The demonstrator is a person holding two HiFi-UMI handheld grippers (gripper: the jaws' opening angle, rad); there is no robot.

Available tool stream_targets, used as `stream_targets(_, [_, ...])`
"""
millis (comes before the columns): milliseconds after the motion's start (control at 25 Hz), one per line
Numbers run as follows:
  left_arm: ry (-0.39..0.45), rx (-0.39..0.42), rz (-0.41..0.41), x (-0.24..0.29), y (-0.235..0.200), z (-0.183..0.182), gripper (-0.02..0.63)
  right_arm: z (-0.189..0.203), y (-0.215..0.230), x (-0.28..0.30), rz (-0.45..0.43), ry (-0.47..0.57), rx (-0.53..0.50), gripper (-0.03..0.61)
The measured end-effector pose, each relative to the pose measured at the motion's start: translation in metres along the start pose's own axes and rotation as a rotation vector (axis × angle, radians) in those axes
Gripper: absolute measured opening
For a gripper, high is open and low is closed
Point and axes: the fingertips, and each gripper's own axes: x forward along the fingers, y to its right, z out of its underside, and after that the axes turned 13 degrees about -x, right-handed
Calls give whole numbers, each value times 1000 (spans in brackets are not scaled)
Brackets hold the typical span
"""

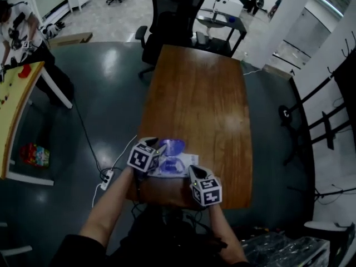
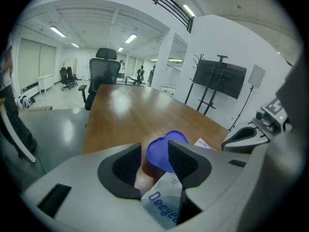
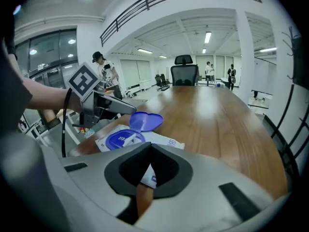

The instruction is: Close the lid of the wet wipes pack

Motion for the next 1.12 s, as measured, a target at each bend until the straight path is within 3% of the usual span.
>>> stream_targets(320, [-150,46,81,26,-4,13,160,20,7,19,31,-100,49,11])
stream_targets(520, [-106,54,118,8,15,4,156,34,7,27,9,-187,45,11])
stream_targets(800, [-44,92,166,-31,55,12,156,38,16,25,-15,-151,39,11])
stream_targets(960, [-60,102,140,-49,58,35,156,30,13,21,-42,-106,97,11])
stream_targets(1120, [-85,117,93,-54,57,55,158,23,17,7,-40,-59,83,11])
